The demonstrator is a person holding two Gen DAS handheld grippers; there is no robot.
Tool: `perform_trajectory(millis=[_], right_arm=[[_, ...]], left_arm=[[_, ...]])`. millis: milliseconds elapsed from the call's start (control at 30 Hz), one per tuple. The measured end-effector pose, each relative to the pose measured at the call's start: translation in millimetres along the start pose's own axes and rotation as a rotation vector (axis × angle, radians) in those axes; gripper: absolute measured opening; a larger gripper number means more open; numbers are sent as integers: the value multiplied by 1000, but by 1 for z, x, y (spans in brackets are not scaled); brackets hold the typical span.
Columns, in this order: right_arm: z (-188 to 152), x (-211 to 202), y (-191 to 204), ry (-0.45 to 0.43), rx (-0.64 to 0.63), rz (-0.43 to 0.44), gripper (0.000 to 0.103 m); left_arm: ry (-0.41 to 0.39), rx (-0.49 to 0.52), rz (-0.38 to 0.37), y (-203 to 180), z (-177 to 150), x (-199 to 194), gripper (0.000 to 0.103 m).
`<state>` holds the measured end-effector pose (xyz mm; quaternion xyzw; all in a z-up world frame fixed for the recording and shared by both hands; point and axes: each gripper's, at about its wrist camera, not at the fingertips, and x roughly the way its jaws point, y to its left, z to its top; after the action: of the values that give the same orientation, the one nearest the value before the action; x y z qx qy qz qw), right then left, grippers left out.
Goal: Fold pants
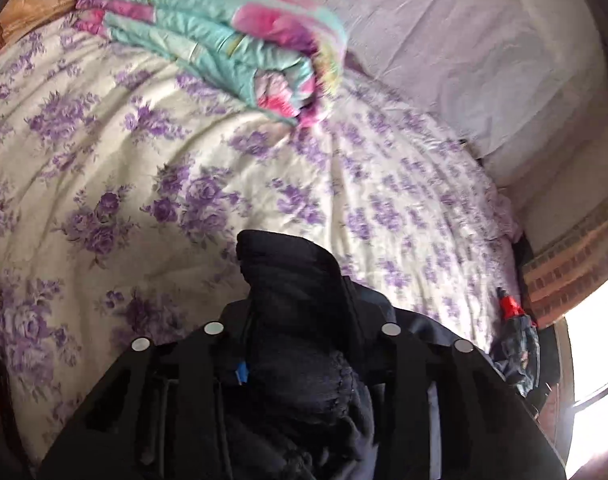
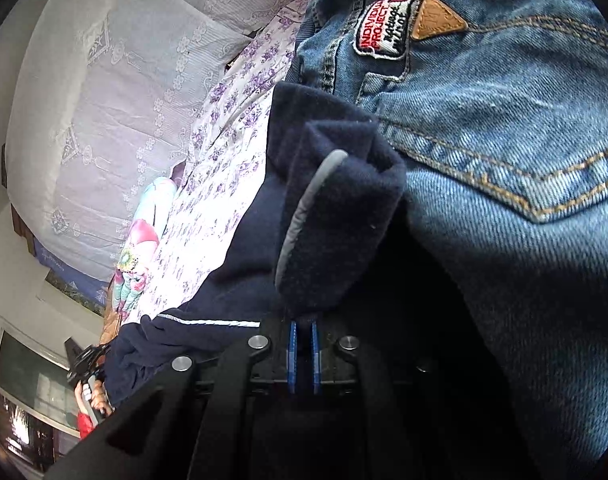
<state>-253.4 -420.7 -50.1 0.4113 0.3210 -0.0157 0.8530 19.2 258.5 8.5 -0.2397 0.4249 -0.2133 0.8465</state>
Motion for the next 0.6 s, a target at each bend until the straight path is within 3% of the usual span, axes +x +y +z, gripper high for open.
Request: perform_trajectory(millis=[33, 100, 167, 200, 267, 300, 367, 433, 500, 533, 600], right_arm=[[0, -2, 0, 1, 9, 1, 4], [0, -13, -1, -9, 44, 30, 7], [-3, -32, 1, -28, 42, 48, 7], [-5, -41, 2, -35, 25, 25, 7], [-8, -50, -3, -29, 15, -24, 7], [-9, -50, -7, -14, 27, -33, 7], [-11, -48, -13, 1, 46, -36, 7], [-11, -47, -10, -6, 35, -36, 8], [-13, -45, -10, -8, 47, -24, 13], [-13, -44, -11, -4, 51, -19, 13], [-15, -44, -13, -2, 52, 0, 17]], left_arm=[[-50, 14, -73, -4, -9, -23, 23], [-166, 61, -242, -9, -34, -74, 18], [-249, 126, -352, -8, -71, -120, 16], [-244, 147, -363, -5, -90, -131, 17], [-169, 128, -304, 10, -127, -134, 21], [-123, 85, -257, 22, -147, -128, 22], [-69, -16, -239, 44, -175, -124, 31], [-84, -71, -239, 52, -190, -127, 35], [-131, -94, -217, 50, -198, -137, 58], [-151, -107, -203, 48, -201, -142, 76], [-171, -118, -175, 44, -203, -150, 82]])
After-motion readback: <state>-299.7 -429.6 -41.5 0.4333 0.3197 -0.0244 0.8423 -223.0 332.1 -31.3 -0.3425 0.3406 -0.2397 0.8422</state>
